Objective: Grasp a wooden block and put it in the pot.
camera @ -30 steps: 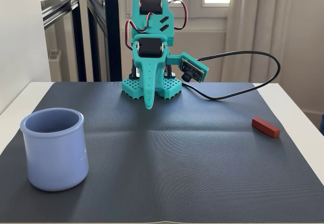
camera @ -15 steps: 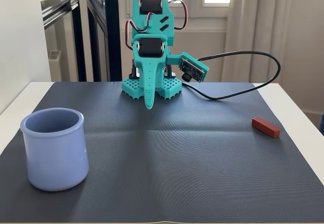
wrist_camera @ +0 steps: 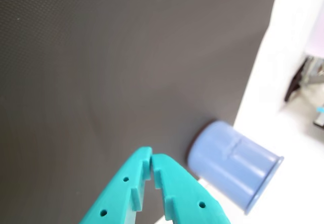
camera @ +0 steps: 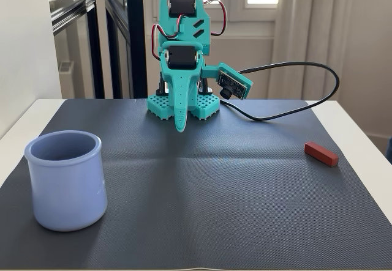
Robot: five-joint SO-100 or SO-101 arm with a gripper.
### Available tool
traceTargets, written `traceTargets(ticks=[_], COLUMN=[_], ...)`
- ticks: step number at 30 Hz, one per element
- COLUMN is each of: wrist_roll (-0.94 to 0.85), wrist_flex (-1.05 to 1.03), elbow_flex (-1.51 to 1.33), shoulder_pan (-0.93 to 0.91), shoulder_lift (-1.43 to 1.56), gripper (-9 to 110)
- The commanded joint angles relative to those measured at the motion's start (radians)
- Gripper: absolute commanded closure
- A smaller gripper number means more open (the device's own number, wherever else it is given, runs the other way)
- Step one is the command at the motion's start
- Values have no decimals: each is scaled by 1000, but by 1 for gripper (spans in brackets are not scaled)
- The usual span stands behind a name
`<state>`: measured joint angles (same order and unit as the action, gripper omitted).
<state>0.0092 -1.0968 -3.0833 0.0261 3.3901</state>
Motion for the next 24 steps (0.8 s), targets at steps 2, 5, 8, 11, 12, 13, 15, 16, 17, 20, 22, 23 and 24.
traceTargets(ticks=[2, 5, 8, 11, 12, 13, 15, 16, 17, 20, 22, 23, 24], wrist_roll=[12, 9, 14, 34, 61, 95, 172, 216, 262, 434, 575, 653, 727], wrist_flex=[6, 3, 3, 3, 3, 3, 2, 2, 2, 2, 2, 2, 2], elbow_flex=[26, 71, 146, 250, 288, 328, 405, 440, 472, 546, 572, 581, 583], shoulder_pan=[12, 29, 54, 83, 95, 107, 138, 156, 175, 249, 299, 322, 350], shoulder_lift=[-5, -9, -74, -206, -255, -307, -411, -460, -509, -632, -699, -730, -758], gripper=[101, 101, 101, 101, 101, 101, 101, 101, 101, 101, 101, 101, 101])
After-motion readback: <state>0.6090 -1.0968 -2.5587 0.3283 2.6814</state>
